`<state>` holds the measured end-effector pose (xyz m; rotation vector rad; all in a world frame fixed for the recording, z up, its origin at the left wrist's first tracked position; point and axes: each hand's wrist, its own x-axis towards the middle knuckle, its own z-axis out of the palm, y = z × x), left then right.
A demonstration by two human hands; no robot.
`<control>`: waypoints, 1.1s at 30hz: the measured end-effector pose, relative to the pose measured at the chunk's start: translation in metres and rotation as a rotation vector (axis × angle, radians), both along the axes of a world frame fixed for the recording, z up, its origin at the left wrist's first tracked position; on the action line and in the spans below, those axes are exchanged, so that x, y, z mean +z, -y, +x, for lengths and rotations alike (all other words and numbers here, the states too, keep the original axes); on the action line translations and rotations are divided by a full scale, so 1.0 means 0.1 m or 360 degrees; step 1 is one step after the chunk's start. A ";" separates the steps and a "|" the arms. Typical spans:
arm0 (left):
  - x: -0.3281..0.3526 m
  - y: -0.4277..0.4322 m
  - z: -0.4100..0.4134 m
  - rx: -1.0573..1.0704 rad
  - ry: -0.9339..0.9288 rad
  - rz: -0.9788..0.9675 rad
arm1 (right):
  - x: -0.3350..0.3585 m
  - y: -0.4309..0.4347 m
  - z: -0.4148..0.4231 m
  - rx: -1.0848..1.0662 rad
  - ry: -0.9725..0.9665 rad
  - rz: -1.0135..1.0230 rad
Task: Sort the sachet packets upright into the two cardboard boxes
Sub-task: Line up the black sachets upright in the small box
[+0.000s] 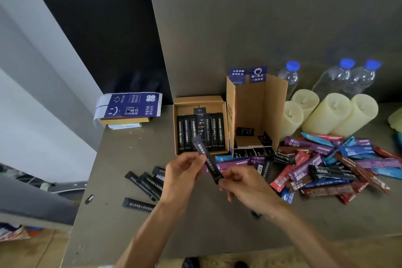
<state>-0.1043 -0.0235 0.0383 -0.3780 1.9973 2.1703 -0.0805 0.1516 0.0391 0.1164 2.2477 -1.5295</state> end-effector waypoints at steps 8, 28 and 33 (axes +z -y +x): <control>-0.06 0.08 -0.50 -0.0103 -0.0164 -0.0752 | -0.06 0.07 -0.19 -0.0064 -0.0078 0.0154; -0.32 -0.12 -1.20 -0.0223 -0.0121 -0.1358 | -0.11 -0.08 -0.52 -0.0312 -0.0284 0.0577; -0.37 -0.11 -1.18 -0.0274 -0.0194 -0.1434 | -0.16 -0.06 -0.63 -0.0316 -0.0293 0.0584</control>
